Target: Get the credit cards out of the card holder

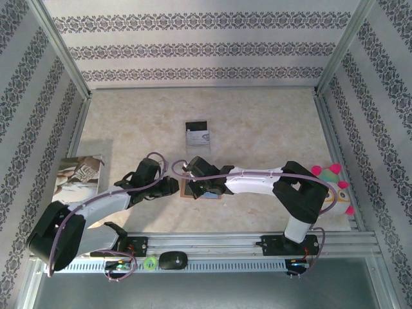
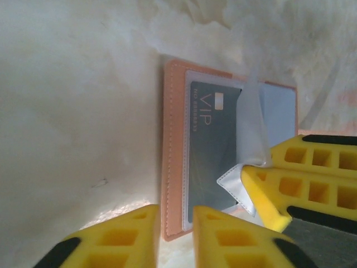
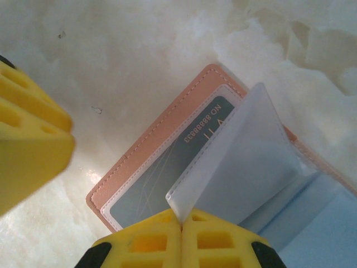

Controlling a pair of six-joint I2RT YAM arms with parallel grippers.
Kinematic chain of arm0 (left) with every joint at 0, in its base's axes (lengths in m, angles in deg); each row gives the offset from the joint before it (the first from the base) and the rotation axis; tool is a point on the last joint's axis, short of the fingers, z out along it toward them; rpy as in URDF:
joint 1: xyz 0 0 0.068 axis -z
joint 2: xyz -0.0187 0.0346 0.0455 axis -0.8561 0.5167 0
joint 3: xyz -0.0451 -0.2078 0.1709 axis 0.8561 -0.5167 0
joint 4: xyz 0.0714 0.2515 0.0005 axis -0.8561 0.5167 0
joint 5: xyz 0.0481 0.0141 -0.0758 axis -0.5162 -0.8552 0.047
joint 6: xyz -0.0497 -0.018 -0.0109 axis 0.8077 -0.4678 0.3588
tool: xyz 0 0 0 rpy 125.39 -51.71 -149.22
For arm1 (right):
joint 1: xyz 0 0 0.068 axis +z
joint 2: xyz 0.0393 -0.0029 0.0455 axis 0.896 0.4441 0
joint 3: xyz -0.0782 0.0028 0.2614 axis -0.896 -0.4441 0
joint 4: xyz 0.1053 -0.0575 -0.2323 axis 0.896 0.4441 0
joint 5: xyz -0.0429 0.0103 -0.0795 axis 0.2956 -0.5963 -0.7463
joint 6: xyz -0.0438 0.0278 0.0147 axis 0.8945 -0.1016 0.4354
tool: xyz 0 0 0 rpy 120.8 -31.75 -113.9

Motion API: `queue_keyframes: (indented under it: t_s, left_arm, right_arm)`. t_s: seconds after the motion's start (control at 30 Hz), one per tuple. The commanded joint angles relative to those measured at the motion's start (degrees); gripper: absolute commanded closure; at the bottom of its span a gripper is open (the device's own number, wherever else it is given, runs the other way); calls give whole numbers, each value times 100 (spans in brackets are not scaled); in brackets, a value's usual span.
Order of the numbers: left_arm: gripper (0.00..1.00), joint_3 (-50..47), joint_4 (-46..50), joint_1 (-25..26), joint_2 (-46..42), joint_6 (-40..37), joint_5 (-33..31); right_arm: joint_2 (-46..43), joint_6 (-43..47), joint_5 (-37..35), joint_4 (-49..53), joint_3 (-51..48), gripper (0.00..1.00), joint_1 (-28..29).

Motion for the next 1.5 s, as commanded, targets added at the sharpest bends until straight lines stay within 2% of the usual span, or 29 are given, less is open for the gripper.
queue_keyframes:
  t_s: [0.0, 0.5, 0.63, 0.77, 0.93, 1.2, 1.23, 1.43, 1.47]
  left_arm:
    - [83, 287, -576, 201, 286, -9, -74]
    - [91, 529, -854, 361, 1229, 43, 384]
    - [93, 579, -659, 375, 1318, -20, 387]
    - [100, 638, -323, 371, 1553, 2, 342]
    - [100, 703, 49, 373, 1565, -37, 249]
    - [100, 642, -63, 381, 1711, 9, 441]
    - [100, 648, -67, 379, 1709, 16, 451]
    - [100, 691, -181, 447, 1792, -22, 559]
    - [100, 715, -205, 463, 1835, -35, 588]
  right_arm:
    - [-218, -154, 173, -237, -157, 100, -39]
    - [-309, -243, 271, -427, -376, 100, -105]
    - [-304, -272, 282, -447, -421, 100, -127]
    - [-329, -316, 246, -455, -481, 100, -143]
    - [-525, -455, 40, -453, -668, 100, -173]
    - [-1195, -936, -531, -153, -1159, 100, -202]
    - [-1317, -1056, -670, -26, -1251, 99, -210]
    - [-2128, -1853, -1497, 1237, -1556, 72, -325]
    - [-2274, -1896, -1514, 1393, -1569, 69, -355]
